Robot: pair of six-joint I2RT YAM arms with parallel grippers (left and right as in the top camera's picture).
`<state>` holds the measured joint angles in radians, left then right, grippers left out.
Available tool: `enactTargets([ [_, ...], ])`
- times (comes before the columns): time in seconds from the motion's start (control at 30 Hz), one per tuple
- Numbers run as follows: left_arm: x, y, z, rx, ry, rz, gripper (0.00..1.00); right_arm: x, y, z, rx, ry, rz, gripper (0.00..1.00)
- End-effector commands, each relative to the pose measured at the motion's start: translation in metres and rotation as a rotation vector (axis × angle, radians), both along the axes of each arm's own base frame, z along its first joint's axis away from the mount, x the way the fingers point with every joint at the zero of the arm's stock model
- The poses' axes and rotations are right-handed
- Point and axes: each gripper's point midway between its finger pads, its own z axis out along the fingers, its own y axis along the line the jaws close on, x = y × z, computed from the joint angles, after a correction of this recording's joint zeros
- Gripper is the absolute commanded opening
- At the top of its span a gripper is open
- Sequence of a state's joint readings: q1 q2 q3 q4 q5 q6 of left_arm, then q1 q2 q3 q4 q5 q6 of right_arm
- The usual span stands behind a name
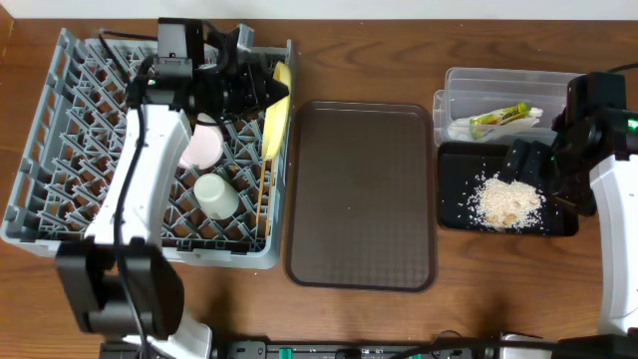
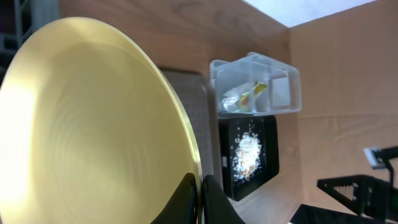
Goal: Sort waste into correct bins and load items into the dishwasher
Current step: 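Stand the yellow plate upright in the dish rack slot with left gripper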
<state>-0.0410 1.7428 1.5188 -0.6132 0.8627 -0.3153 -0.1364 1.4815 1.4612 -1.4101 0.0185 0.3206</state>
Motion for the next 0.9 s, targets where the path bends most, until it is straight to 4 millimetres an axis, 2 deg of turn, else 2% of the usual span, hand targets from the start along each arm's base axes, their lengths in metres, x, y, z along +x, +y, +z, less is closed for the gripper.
enactTargets([
  [0.0, 0.010, 0.011, -0.019, -0.021, 0.039, 0.011, 0.08, -0.002, -0.003, 0.005, -0.012, -0.014, 0.008, 0.99],
  [0.03, 0.013, 0.016, -0.026, -0.009, 0.051, 0.026, 0.17, -0.003, -0.003, 0.005, -0.011, -0.013, 0.008, 0.99],
  [0.07, 0.016, 0.021, -0.031, 0.005, 0.059, 0.043, 0.33, -0.003, -0.003, 0.005, -0.011, -0.011, 0.008, 0.99],
  [0.13, 0.021, 0.035, -0.034, 0.074, 0.036, 0.088, 0.50, -0.003, -0.003, 0.005, -0.011, -0.012, 0.008, 0.99],
  [0.2, 0.022, 0.046, -0.027, 0.151, -0.005, 0.123, 0.62, -0.002, -0.003, 0.005, -0.011, -0.014, 0.008, 0.99],
  [0.23, 0.020, 0.051, -0.022, 0.182, -0.022, 0.141, 0.64, -0.002, -0.003, 0.005, -0.011, -0.015, 0.008, 0.99],
  [0.33, 0.006, 0.068, 0.004, 0.300, -0.093, 0.187, 0.75, 0.006, -0.003, 0.007, -0.012, -0.050, 0.009, 0.99],
  [0.4, -0.013, 0.084, 0.018, 0.406, -0.092, 0.252, 0.75, 0.020, 0.000, 0.009, 0.008, -0.108, 0.014, 0.99],
  [0.43, -0.022, 0.089, 0.020, 0.450, -0.082, 0.274, 0.81, 0.030, 0.004, 0.012, 0.026, -0.150, 0.027, 0.99],
  [0.47, -0.045, 0.098, 0.019, 0.543, -0.031, 0.297, 0.84, 0.056, 0.019, 0.021, 0.074, -0.263, 0.120, 0.99],
  [0.5, -0.053, 0.101, 0.015, 0.574, -0.003, 0.299, 0.84, 0.067, 0.030, 0.027, 0.098, -0.319, 0.185, 0.99],
  [0.6, -0.082, 0.114, -0.004, 0.683, 0.131, 0.293, 0.85, 0.084, 0.049, 0.036, 0.095, -0.397, 0.310, 0.99],
  [0.7, -0.110, 0.123, -0.019, 0.747, 0.255, 0.268, 0.86, 0.087, 0.058, 0.035, 0.059, -0.399, 0.372, 0.99],
  [0.87, -0.153, 0.124, -0.027, 0.775, 0.412, 0.209, 0.86, 0.058, 0.054, 0.023, 0.051, -0.272, 0.362, 0.99],
])
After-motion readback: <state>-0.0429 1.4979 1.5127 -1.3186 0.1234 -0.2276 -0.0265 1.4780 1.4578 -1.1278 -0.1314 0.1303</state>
